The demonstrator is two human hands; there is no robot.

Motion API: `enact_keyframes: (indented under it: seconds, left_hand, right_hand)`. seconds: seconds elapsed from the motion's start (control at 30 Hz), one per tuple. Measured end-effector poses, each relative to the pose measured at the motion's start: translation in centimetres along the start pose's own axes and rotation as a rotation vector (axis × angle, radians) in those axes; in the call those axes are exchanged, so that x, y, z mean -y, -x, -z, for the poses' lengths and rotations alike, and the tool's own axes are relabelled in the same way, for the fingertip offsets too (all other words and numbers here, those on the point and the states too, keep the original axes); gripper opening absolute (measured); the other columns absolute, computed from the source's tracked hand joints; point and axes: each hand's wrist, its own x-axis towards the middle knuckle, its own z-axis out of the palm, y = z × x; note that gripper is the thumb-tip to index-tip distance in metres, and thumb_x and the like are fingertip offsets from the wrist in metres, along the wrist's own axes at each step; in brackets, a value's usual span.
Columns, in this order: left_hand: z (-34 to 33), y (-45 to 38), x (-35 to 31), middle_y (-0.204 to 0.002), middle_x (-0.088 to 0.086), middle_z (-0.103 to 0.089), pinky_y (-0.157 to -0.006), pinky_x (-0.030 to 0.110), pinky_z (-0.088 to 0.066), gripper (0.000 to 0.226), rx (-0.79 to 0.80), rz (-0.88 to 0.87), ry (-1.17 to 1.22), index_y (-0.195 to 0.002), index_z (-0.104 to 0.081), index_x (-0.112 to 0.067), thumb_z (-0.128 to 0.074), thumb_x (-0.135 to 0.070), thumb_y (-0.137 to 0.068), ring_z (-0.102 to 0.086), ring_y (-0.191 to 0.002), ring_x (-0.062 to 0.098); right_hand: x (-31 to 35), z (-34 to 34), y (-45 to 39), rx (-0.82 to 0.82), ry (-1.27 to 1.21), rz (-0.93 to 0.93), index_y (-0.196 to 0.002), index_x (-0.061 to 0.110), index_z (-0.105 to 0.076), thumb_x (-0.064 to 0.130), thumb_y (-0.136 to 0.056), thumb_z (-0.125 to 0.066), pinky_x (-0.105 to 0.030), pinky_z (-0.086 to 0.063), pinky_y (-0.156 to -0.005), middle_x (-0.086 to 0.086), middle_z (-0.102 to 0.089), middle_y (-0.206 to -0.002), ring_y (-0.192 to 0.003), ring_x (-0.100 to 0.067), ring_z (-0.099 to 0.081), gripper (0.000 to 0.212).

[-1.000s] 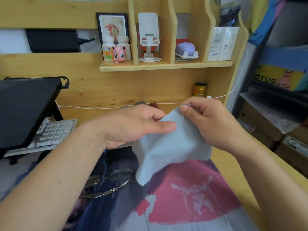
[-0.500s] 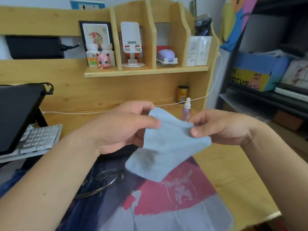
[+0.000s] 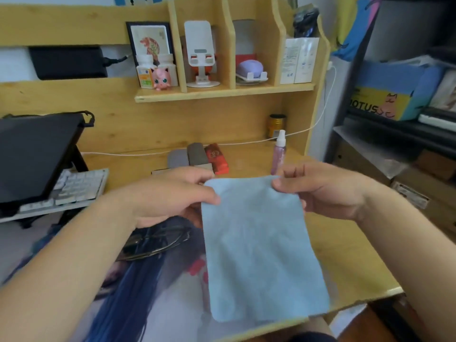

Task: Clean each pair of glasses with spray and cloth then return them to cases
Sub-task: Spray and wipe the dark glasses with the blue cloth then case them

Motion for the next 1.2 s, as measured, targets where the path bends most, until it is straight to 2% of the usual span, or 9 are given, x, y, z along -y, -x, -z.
enact_keyframes:
  seconds: [0.07, 0.17, 0.37, 0.53, 0.67, 0.87, 1.03, 1.13, 1.2]
  left_hand:
    - [-0.1, -1.5, 2.7, -0.079, 0.0, -0.067, -0.071, 0.04, -0.049, 0.007, -0.083, 0.075, -0.259, -0.077, -0.064, -0.024, -0.069, -0.026, -0.082, -0.06, -0.074, 0.017]
    - [-0.7, -3.4, 4.7, -0.074, -0.006, -0.064, -0.069, 0.033, -0.04, 0.014, -0.183, 0.125, -0.42, -0.074, -0.066, -0.027, -0.066, -0.029, -0.089, -0.055, -0.07, 0.015]
    - [-0.7, -2.2, 4.6, -0.09, -0.012, -0.07, -0.071, 0.026, -0.045, 0.017, -0.422, -0.097, -0.511, -0.085, -0.079, -0.031, -0.067, -0.025, -0.096, -0.064, -0.084, 0.008]
    - [-2.4, 1.3, 6.1, -0.083, -0.014, -0.067, -0.073, 0.022, -0.046, 0.016, -0.35, -0.294, -0.46, -0.084, -0.079, -0.037, -0.079, -0.021, -0.086, -0.058, -0.081, 0.011]
    - [-3.7, 1.9, 7.7, -0.083, -0.021, -0.066, -0.085, 0.032, -0.043, 0.016, -0.298, -0.442, -0.696, -0.085, -0.077, -0.037, -0.081, -0.022, -0.084, -0.054, -0.093, 0.008]
    - [-4.0, 2.8, 9.0, -0.081, -0.021, -0.065, -0.089, 0.026, -0.029, 0.011, -0.285, -0.539, -0.832, -0.086, -0.077, -0.04, -0.068, -0.035, -0.082, -0.043, -0.097, -0.003]
    - [-4.1, 3.7, 8.8, -0.09, -0.024, -0.063, -0.096, 0.035, -0.032, 0.028, -0.21, -0.468, -0.9, -0.093, -0.078, -0.042, -0.061, -0.021, -0.086, -0.046, -0.103, -0.001]
    - [-3.7, 4.5, 6.8, -0.093, -0.016, -0.066, -0.095, 0.028, -0.038, 0.035, -0.137, -0.386, -0.614, -0.087, -0.08, -0.039, -0.057, -0.012, -0.088, -0.053, -0.104, 0.009]
    - [-3.5, 3.6, 5.3, -0.095, -0.014, -0.066, -0.089, 0.027, -0.042, 0.033, -0.156, -0.298, -0.532, -0.094, -0.078, -0.039, -0.059, -0.012, -0.095, -0.053, -0.103, 0.008]
  right_hand:
    - [-2.8, -0.9, -2.0, -0.111, 0.14, -0.093, -0.099, -0.002, -0.063, 0.024, -0.091, -0.072, -0.025, -0.036, -0.056, -0.013, -0.051, -0.083, -0.061, -0.014, -0.043, 0.029]
    - [-4.7, -1.2, -4.1, -0.311, 0.31, -0.09, -0.091, 0.0, -0.068, 0.027, -0.091, -0.073, -0.022, -0.039, -0.051, -0.006, -0.057, -0.075, -0.059, -0.011, -0.049, 0.028]
    - [-2.9, -1.6, -2.6, -0.42, 0.523, 0.186, -0.085, 0.016, -0.076, 0.021, -0.089, -0.075, -0.009, -0.044, -0.059, 0.003, -0.068, -0.08, -0.066, 0.005, -0.057, 0.007]
    - [-5.5, -2.4, 1.8, -0.215, 0.506, 0.268, -0.083, 0.02, -0.078, 0.008, -0.082, -0.081, -0.033, -0.047, -0.072, -0.001, -0.069, -0.084, -0.074, -0.021, -0.058, 0.012]
    - [-7.5, -3.2, 3.8, -0.157, 0.539, 0.305, -0.085, 0.023, -0.078, 0.002, -0.082, -0.079, -0.019, -0.046, -0.07, 0.001, -0.067, -0.085, -0.073, -0.007, -0.059, 0.02]
    - [-8.3, -3.8, 4.5, -0.144, 0.666, 0.398, -0.09, 0.026, -0.079, 0.001, -0.086, -0.075, -0.035, -0.053, -0.077, 0.007, -0.067, -0.094, -0.086, -0.018, -0.068, 0.026]
    - [-7.7, -3.3, 5.8, -0.029, 0.797, 0.382, -0.095, 0.029, -0.08, -0.014, -0.092, -0.057, -0.019, -0.047, -0.081, 0.013, -0.064, -0.101, -0.099, -0.012, -0.065, 0.049]
    - [-6.7, -2.7, 5.5, -0.164, 0.616, 0.352, -0.09, 0.029, -0.081, -0.017, -0.092, -0.05, -0.024, -0.049, -0.08, 0.008, -0.068, -0.1, -0.097, -0.016, -0.065, 0.056]
    - [-6.2, -2.5, 3.9, -0.284, 0.667, 0.282, -0.099, 0.031, -0.079, -0.001, -0.098, -0.053, -0.016, -0.047, -0.08, 0.012, -0.068, -0.103, -0.098, -0.006, -0.062, 0.041]
